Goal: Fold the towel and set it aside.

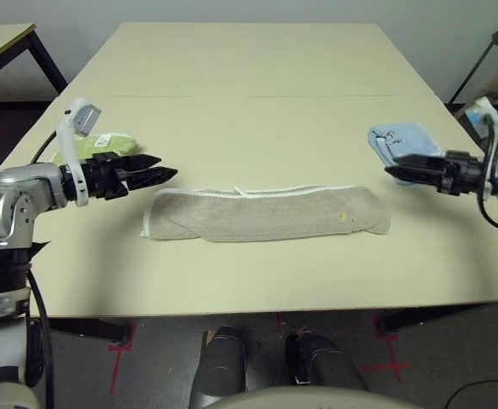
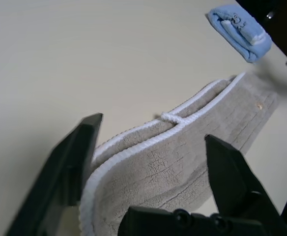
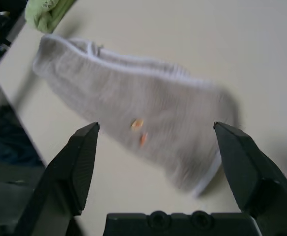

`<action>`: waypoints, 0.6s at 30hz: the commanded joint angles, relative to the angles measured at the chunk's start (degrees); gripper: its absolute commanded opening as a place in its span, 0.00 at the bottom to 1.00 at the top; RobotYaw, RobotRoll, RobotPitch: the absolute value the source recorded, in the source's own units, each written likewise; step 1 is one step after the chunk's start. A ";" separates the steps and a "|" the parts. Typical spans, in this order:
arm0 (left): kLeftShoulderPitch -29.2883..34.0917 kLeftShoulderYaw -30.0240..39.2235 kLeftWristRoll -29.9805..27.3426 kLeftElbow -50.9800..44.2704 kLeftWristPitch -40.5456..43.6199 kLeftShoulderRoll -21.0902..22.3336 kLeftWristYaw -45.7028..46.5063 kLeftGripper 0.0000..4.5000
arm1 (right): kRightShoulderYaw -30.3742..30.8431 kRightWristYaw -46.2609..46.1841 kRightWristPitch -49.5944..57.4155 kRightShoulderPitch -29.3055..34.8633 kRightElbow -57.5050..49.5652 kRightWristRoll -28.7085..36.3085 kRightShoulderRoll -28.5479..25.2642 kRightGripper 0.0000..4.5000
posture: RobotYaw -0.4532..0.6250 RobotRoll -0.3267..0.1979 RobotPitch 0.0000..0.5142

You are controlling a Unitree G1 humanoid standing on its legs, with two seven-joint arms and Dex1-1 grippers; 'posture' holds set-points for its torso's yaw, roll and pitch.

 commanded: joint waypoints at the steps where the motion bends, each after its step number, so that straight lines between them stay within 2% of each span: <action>1: 1.63 -0.05 -1.39 -2.15 0.41 -0.29 -0.01 0.99 | -5.13 -5.32 13.45 2.41 -6.54 5.94 0.22 1.00 | 0.55 0.62 0.34; 4: 1.83 -0.33 -1.83 -2.20 0.90 0.11 0.02 0.99 | -8.35 -8.81 22.18 3.63 -7.55 8.85 1.88 1.00 | 0.55 0.62 0.34; 7: 1.30 -0.32 -1.98 -1.74 0.62 0.02 0.40 0.99 | -10.61 -13.29 25.98 3.78 -8.50 9.52 5.45 1.00 | 0.56 0.62 0.34; 13: 0.62 -0.04 -2.44 -1.75 0.74 -0.09 1.11 0.99 | -14.05 -25.24 27.84 4.60 -11.07 6.51 15.11 1.00 | 0.57 0.62 0.33; 18: 0.76 -0.12 -2.75 -2.13 0.93 -0.07 1.44 0.99 | -18.81 -33.85 29.10 4.94 -13.95 6.39 24.14 1.00 | 0.57 0.62 0.32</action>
